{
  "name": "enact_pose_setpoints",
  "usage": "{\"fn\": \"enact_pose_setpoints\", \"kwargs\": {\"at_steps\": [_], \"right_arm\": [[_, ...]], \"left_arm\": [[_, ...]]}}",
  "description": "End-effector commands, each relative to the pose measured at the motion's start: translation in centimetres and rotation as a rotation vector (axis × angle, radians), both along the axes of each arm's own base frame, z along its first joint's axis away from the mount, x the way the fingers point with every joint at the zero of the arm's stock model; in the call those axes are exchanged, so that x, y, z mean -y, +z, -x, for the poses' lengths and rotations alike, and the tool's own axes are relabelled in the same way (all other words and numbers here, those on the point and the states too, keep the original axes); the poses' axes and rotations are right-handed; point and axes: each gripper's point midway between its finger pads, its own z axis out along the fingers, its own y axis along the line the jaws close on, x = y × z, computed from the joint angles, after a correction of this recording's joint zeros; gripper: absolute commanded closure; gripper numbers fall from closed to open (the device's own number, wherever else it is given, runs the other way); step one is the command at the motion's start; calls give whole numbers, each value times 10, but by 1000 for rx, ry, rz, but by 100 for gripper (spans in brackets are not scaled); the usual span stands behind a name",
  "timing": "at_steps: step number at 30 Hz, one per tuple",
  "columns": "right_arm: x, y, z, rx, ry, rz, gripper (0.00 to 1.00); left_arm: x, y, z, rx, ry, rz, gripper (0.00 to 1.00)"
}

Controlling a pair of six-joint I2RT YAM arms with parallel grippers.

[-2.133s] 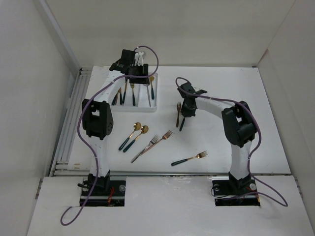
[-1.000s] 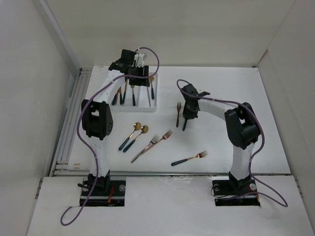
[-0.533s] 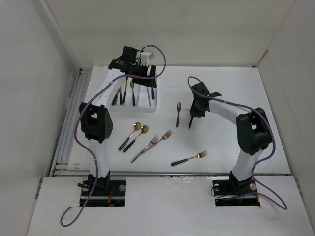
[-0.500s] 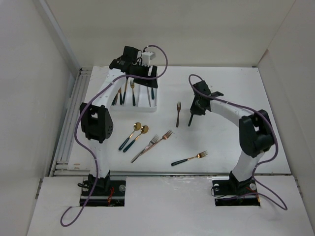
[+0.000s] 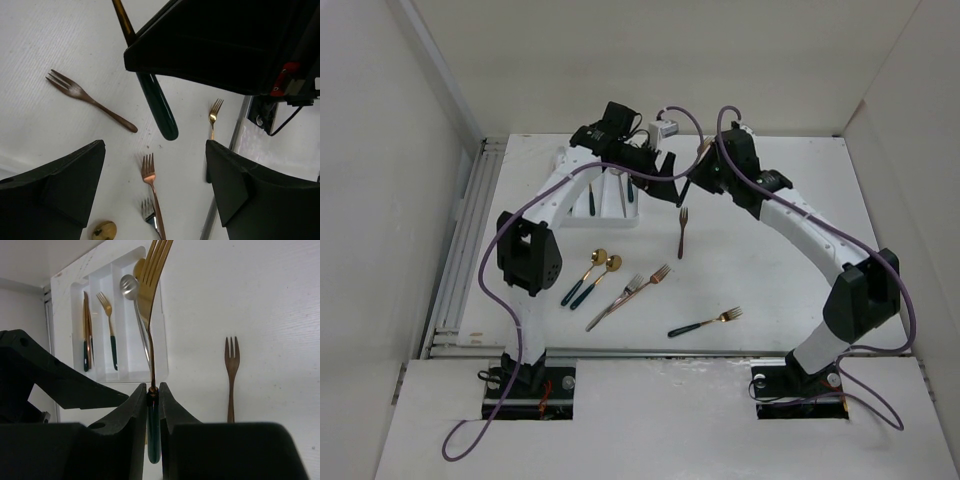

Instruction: Sort the eating utensils into containers

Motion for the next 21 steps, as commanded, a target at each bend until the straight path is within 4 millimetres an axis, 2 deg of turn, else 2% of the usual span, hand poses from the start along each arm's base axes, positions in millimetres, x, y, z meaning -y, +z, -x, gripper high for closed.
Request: {"fn": "enact_pose_setpoints", "kwargs": {"at_steps": [1, 2, 4, 6, 7, 8, 10, 13, 16, 18, 19, 21], "right_arm": [[-17, 32, -4, 77, 29, -74, 100], [-18, 32, -3, 75, 37, -78, 100], [-26, 35, 0, 75, 53, -99, 100], [-28, 33, 0, 70, 58, -114, 100], [-28, 36, 1, 76, 53, -130, 100], [-28, 40, 4, 82, 61, -138, 100], [-34, 39, 7, 78, 74, -154, 100], [-41, 39, 11, 69, 96, -171, 100], [-45, 31, 13, 43, 111, -178, 100], [-47, 34, 13, 48, 116, -195, 100], [-49, 34, 14, 46, 124, -198, 100], [-51, 32, 13, 45, 132, -202, 100]], "left_arm": [[6, 56, 15, 94, -56, 106, 21], [9, 56, 19, 81, -58, 107, 19], [10, 54, 14, 92, -39, 100, 19], [12, 40, 11, 75, -18, 70, 19], [13, 41, 8, 83, -7, 71, 19], [12, 29, 5, 61, 11, 48, 20], [12, 30, 4, 61, 16, 52, 20], [13, 20, 0, 35, 30, 36, 27], [13, 14, -5, 43, 45, 21, 41], [13, 11, -4, 26, 51, 18, 52], [13, 7, -5, 18, 51, 13, 63], [12, 5, -5, 13, 57, 3, 78]]}}
